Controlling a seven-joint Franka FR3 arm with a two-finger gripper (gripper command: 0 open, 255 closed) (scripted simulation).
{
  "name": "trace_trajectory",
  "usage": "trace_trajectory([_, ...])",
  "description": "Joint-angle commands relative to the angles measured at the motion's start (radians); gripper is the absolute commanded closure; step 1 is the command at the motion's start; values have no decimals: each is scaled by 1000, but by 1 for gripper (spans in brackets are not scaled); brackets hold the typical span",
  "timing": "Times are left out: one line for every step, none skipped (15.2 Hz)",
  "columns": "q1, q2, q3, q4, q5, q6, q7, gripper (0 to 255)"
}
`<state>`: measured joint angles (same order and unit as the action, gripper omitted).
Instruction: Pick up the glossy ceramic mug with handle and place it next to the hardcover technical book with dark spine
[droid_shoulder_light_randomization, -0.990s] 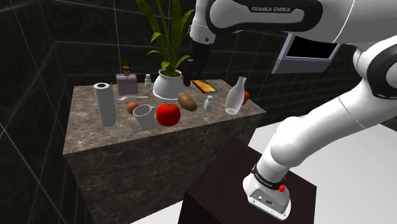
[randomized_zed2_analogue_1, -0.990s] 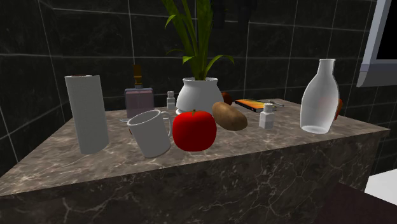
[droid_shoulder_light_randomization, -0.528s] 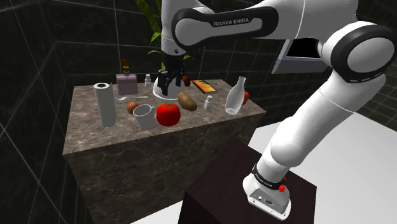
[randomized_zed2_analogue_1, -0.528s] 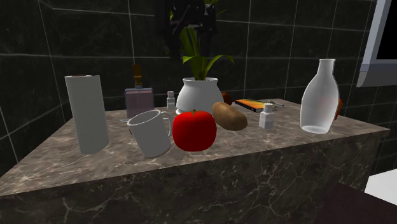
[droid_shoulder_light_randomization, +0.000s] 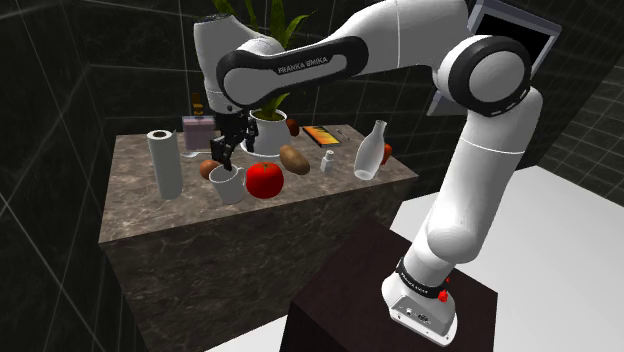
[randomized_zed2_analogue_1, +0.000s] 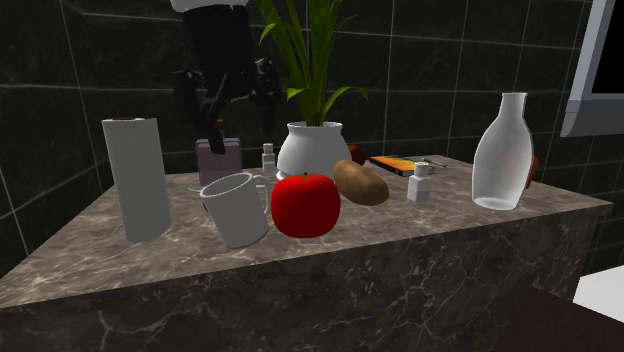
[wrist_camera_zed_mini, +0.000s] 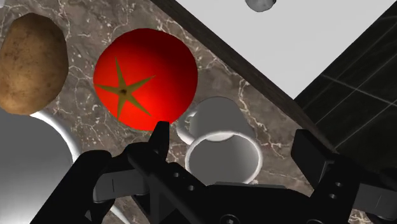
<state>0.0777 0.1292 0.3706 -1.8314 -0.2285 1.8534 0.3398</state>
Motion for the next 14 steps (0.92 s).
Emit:
trace_trajectory([25,99,7,77,-52,-17,44,0])
trace_trajectory([40,145,6,116,-75,-29,61,0])
trace_trajectory([55,192,4,156,-97,-41,77,0])
trace_trajectory([71,238,1,198,-118,-55,91,0])
trace_trajectory([88,285,-2,242,-137,-70,103,0])
trace_trajectory([106,333,-7,288,-156,-85,113,0])
trace_trajectory([121,373,-12,327,-170,-99,120,0])
trace_trajectory([120,373,-15,315,-171,-87,122,0])
trace_trajectory([117,373,-16,303,-172,-74,123,0])
trace_trajectory([115,374,-18,291,-174,-61,125,0])
trace_trajectory([113,375,-19,280,-176,-49,126,0])
trace_trajectory([110,377,-20,269,-178,-37,128,0])
trace_trajectory([108,378,-21,258,-180,-25,130,0])
trace_trajectory([106,380,-23,248,-182,-12,132,0])
